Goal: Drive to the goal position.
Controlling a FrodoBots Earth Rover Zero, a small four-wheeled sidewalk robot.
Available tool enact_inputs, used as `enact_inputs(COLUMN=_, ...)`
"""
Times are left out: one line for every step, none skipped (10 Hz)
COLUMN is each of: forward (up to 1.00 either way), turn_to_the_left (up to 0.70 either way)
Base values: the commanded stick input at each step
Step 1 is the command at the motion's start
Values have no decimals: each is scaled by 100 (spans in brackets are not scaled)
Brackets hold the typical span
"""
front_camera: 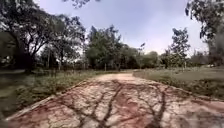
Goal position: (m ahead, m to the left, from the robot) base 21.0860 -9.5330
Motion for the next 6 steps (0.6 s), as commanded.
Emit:
enact_inputs(forward=70, turn_to_the_left=0)
enact_inputs(forward=70, turn_to_the_left=0)
enact_inputs(forward=70, turn_to_the_left=0)
enact_inputs(forward=70, turn_to_the_left=0)
enact_inputs(forward=70, turn_to_the_left=0)
enact_inputs(forward=70, turn_to_the_left=0)
